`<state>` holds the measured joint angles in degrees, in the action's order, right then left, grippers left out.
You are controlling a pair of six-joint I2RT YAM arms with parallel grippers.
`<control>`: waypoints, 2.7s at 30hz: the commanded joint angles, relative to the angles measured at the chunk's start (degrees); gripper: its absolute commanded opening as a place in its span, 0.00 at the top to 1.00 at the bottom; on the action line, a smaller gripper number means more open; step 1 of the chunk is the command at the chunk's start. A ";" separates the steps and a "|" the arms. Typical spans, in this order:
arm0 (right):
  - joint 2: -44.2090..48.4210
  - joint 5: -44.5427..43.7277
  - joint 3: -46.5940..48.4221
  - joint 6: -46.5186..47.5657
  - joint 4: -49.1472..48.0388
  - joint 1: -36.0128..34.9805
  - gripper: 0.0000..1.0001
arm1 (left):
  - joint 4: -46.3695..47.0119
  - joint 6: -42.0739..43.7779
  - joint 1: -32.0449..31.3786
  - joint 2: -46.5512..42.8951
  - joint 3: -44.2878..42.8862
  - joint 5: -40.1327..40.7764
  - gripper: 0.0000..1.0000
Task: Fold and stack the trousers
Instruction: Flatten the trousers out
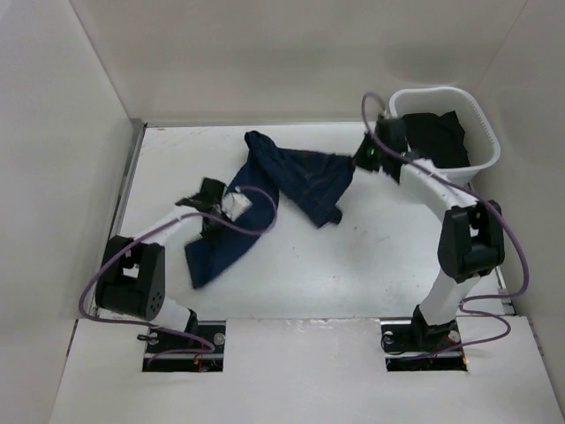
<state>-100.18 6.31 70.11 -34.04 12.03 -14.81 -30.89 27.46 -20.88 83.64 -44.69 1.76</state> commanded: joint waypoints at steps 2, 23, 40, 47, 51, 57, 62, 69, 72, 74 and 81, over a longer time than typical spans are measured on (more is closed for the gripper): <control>1.40 -2.96 31.07 13.80 4.91 3.77 1.00 | 14.97 11.54 17.11 1.87 -16.35 11.42 1.00; 36.37 -3.15 -4.71 17.79 -8.60 7.03 1.00 | 30.40 44.05 31.04 -7.52 3.53 7.99 0.90; 41.73 -1.82 -12.97 17.52 -5.70 7.20 0.99 | -20.58 30.88 28.05 9.52 -22.48 -1.33 0.37; 40.68 -2.17 -13.42 16.29 -6.05 7.38 0.99 | 7.48 38.71 23.84 5.30 -5.16 9.83 0.26; 40.41 -2.17 -12.98 16.11 -6.41 7.38 0.98 | 15.93 38.28 23.57 13.63 -4.44 13.17 0.29; 43.13 -2.26 -14.03 16.11 -6.14 8.70 0.98 | 21.05 37.14 26.11 21.21 -6.82 15.12 0.68; 44.11 -2.26 -15.00 15.76 -5.97 9.67 0.98 | 23.50 37.40 28.39 16.41 -6.90 14.59 1.00; 43.93 -1.74 -15.09 16.37 -5.97 9.32 0.98 | 29.23 43.46 28.41 3.91 -17.95 12.74 1.00; 44.89 -2.26 -16.22 17.08 -5.44 9.32 0.98 | 26.60 44.26 24.98 6.35 -25.43 13.18 1.00; 46.21 -2.26 -17.45 17.95 -4.65 8.70 0.98 | 25.10 44.26 22.79 10.82 -32.01 13.44 1.00; 50.70 -2.35 -23.08 17.35 -3.77 3.88 0.98 | 27.46 43.73 14.62 33.06 -56.98 13.10 0.97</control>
<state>-51.31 4.08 47.68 -16.34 10.31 -9.19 -4.32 70.43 -3.11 109.89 -95.83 15.94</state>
